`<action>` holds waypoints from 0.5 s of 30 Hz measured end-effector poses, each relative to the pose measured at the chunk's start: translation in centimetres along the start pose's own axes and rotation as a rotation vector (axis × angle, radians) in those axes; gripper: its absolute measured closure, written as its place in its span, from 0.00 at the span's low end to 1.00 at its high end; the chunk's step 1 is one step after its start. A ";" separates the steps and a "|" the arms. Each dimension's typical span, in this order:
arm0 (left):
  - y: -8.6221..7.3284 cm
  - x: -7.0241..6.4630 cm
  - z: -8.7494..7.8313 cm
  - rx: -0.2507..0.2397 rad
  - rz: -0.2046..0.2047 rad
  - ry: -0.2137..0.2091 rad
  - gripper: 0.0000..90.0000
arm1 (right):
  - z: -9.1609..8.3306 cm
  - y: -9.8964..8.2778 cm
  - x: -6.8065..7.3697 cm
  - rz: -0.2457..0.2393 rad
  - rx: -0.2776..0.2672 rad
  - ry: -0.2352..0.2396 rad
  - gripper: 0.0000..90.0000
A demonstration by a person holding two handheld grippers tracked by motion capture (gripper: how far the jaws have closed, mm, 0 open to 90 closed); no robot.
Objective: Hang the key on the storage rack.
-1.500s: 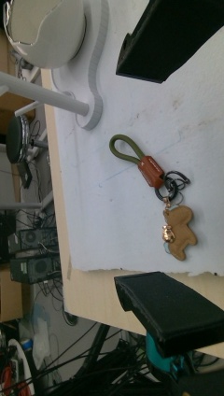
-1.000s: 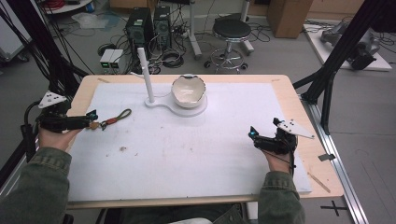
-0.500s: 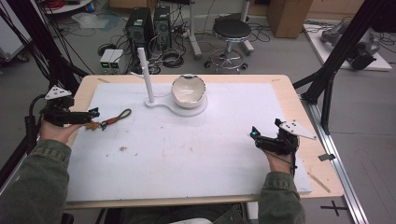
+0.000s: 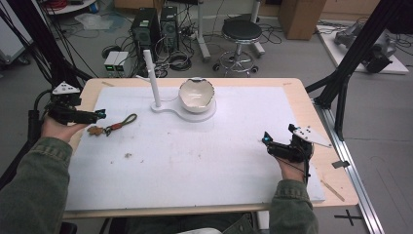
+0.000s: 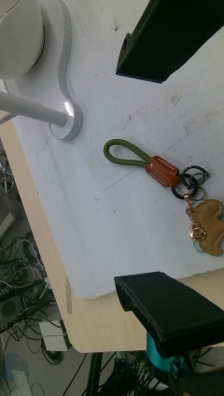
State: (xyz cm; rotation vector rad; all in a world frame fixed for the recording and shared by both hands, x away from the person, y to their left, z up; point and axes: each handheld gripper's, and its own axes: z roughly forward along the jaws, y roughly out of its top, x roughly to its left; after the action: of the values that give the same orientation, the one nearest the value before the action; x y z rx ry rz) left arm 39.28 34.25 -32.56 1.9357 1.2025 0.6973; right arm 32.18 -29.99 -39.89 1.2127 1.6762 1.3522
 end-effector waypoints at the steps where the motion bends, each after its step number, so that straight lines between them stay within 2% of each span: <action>1: 0.2 0.0 0.1 0.003 0.005 -0.003 0.03 | 0.0 0.0 0.0 -0.003 0.000 0.000 0.01; 5: 0.7 0.1 0.5 0.015 0.016 -0.001 0.03 | 0.0 0.0 0.0 -0.003 0.001 -0.001 0.01; 11: 1.3 0.0 1.6 0.027 0.024 -0.022 0.03 | 0.1 -0.1 0.0 -0.003 0.001 -0.001 0.01; 13: 1.4 0.0 2.1 0.052 0.042 -0.017 0.03 | 0.1 -0.1 0.0 -0.005 0.001 -0.001 0.01; 15: 1.4 0.0 2.6 0.062 0.044 -0.030 0.03 | 0.1 -0.1 0.0 -0.010 -0.001 0.001 0.01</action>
State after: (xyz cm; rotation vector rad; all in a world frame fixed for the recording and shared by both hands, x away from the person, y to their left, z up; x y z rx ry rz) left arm 41.93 33.05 -32.93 2.0227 1.1790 0.6582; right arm 32.25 -29.96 -39.98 1.2017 1.6802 1.3471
